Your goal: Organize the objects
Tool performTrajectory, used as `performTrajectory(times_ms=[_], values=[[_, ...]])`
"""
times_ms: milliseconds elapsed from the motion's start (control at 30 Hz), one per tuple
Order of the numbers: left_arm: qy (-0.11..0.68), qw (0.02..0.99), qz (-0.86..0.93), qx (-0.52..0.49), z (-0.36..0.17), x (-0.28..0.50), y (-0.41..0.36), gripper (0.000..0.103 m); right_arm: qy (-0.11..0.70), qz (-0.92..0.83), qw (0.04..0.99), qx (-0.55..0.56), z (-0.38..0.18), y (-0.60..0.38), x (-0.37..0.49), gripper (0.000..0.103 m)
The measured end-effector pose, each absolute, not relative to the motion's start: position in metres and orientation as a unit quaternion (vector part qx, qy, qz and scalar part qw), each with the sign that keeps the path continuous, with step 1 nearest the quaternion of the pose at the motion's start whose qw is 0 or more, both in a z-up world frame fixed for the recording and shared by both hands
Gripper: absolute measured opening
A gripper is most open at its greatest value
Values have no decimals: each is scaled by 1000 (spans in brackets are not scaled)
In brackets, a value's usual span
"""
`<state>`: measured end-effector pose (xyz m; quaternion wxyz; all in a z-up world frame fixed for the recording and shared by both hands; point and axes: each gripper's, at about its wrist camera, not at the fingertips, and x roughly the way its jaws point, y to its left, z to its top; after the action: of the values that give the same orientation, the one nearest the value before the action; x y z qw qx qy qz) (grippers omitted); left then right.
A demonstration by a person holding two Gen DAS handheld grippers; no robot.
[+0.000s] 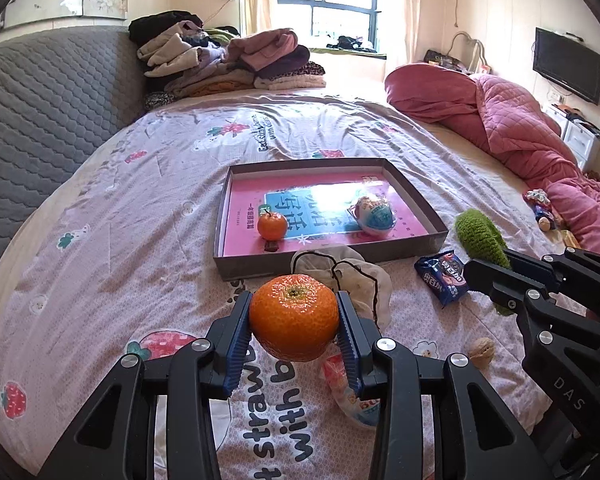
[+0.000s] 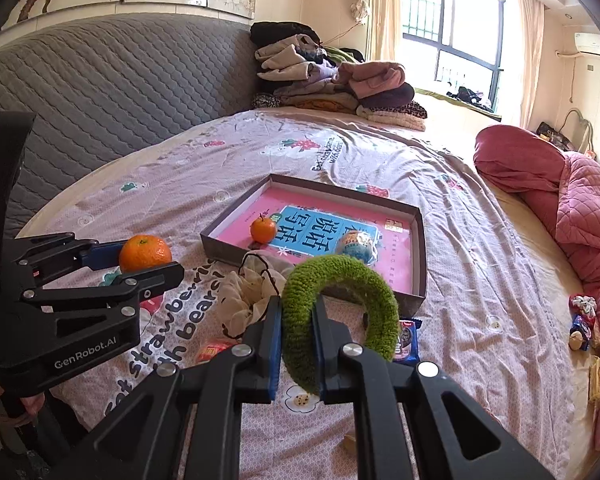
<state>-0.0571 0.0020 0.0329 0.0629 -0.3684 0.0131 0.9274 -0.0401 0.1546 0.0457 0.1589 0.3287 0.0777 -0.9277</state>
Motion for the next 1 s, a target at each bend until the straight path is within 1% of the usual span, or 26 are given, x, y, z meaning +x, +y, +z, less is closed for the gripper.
performTrajectory(times_ms=[400, 1000], values=[[13, 65, 935, -350, 45, -66, 9, 41, 36, -942, 143, 302, 63, 170, -47, 13], [10, 74, 938, -337, 53, -89, 22, 41, 32, -948, 132, 288, 75, 184, -66, 13]])
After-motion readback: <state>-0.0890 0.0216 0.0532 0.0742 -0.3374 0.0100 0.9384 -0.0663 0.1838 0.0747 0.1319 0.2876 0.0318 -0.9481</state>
